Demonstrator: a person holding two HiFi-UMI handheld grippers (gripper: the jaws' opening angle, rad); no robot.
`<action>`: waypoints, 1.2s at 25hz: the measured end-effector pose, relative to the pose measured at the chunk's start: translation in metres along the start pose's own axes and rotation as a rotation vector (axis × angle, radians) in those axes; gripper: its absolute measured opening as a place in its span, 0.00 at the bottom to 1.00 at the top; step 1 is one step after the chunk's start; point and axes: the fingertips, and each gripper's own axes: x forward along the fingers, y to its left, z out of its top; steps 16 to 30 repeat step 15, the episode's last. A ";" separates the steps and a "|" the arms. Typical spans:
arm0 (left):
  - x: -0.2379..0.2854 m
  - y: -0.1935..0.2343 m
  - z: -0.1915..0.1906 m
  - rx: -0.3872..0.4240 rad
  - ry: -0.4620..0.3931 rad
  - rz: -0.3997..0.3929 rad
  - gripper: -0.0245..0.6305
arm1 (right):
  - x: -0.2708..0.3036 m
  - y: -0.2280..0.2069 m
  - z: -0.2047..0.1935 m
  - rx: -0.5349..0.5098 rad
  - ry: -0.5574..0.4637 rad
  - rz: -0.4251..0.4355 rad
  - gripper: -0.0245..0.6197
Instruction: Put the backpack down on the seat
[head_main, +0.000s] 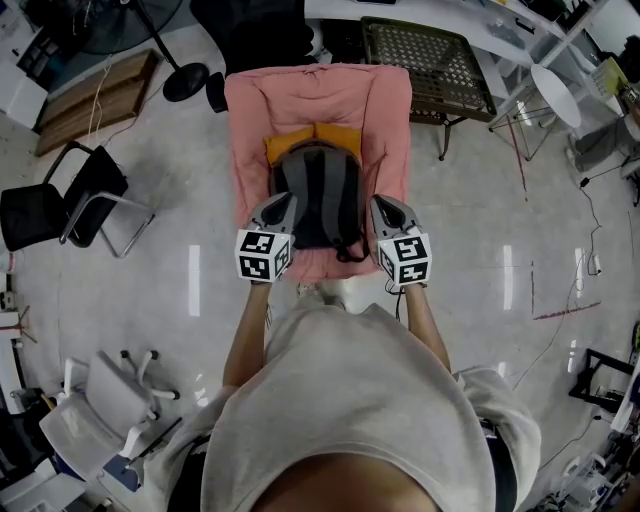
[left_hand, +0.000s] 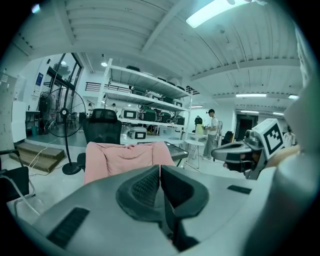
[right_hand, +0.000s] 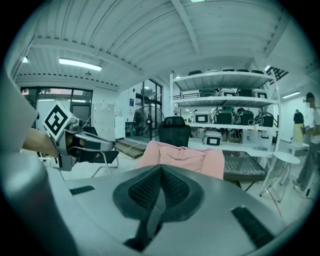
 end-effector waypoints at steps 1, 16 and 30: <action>0.001 0.001 0.000 -0.001 0.000 0.000 0.06 | 0.001 0.000 0.001 -0.002 0.001 0.000 0.03; 0.005 0.006 0.000 0.007 0.005 -0.005 0.06 | 0.006 -0.001 -0.001 0.007 0.009 -0.004 0.03; 0.005 0.006 0.000 0.007 0.005 -0.005 0.06 | 0.006 -0.001 -0.001 0.007 0.009 -0.004 0.03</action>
